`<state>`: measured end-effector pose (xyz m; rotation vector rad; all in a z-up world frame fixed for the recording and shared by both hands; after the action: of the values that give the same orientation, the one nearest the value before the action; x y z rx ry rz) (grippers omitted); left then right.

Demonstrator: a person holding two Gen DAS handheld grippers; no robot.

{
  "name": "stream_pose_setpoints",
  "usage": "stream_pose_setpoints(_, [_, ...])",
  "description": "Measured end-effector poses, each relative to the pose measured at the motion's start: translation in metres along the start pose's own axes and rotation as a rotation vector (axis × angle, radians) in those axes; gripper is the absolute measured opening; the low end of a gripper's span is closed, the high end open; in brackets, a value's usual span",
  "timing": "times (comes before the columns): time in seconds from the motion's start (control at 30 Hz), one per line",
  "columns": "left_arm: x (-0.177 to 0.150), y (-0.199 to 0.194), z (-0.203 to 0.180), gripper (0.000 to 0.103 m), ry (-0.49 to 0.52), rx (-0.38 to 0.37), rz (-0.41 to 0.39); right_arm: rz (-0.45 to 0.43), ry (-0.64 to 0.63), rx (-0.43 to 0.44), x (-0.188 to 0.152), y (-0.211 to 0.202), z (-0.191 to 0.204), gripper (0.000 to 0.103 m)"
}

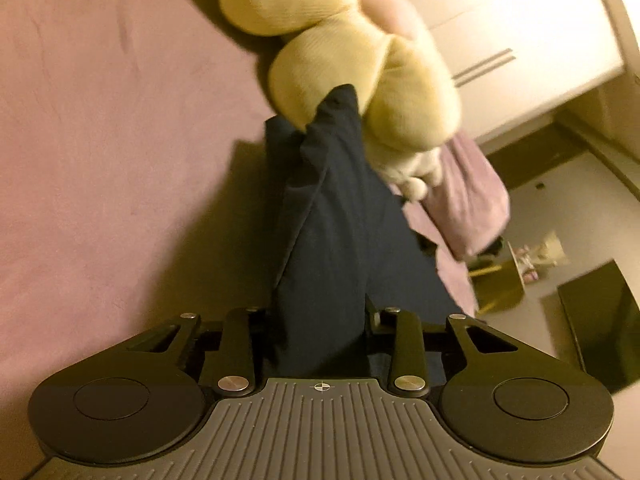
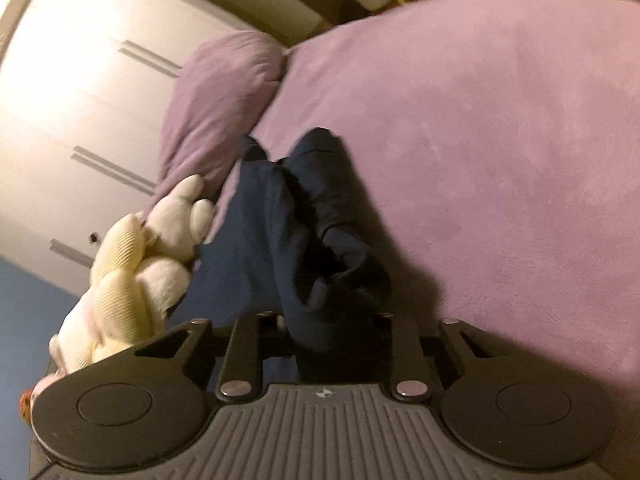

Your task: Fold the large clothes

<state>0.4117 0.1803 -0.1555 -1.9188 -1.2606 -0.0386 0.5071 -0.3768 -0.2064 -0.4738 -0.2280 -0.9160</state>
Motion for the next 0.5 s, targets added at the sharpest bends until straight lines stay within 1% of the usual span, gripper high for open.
stream_pose_setpoints(0.07, [-0.012,-0.027,0.002,0.036,0.040,-0.008,0.013,0.013,0.004,0.021,-0.003,-0.017,0.003,0.022])
stream_pose_setpoints(0.17, [-0.044,-0.068,0.024,0.036,0.065,0.004,0.061,0.038,0.000,0.022,-0.019,-0.055,0.002,0.022])
stream_pose_setpoints(0.23, [-0.071,-0.093,0.045,0.036,0.073,0.038,0.093,0.064,-0.019,0.004,-0.035,-0.079,-0.002,0.022])
stream_pose_setpoints(0.27, [-0.083,-0.103,0.054,0.036,0.071,0.051,0.106,0.087,-0.040,-0.026,-0.047,-0.095,-0.004,0.022])
stream_pose_setpoints(0.33, [-0.100,-0.118,0.069,0.043,0.082,0.082,0.118,0.112,-0.108,-0.078,-0.069,-0.125,-0.004,0.023])
stream_pose_setpoints(0.4, [-0.107,-0.124,0.081,0.055,0.092,0.145,0.125,0.126,-0.185,-0.135,-0.089,-0.155,-0.001,0.025])
stream_pose_setpoints(0.43, [-0.106,-0.126,0.085,0.058,0.082,0.167,0.117,0.136,-0.211,-0.163,-0.095,-0.164,-0.001,0.029])
stream_pose_setpoints(0.47, [-0.102,-0.127,0.087,0.063,0.073,0.188,0.103,0.145,-0.235,-0.197,-0.099,-0.170,-0.002,0.038])
stream_pose_setpoints(0.5, [-0.095,-0.133,0.087,0.065,0.077,0.225,0.069,0.149,-0.264,-0.233,-0.100,-0.173,-0.003,0.043])
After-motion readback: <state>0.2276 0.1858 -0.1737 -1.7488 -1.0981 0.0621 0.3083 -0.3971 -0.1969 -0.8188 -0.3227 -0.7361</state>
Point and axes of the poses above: each gripper's, at about its wrist camera, not at the fingertips, and y roughly the way its jaws point, z to its left, x to its top, the point moved 9 cm from there along y, roughly the way its jaws point, and after that the axes turned 11 degrees about x, right-handed, at the moved point
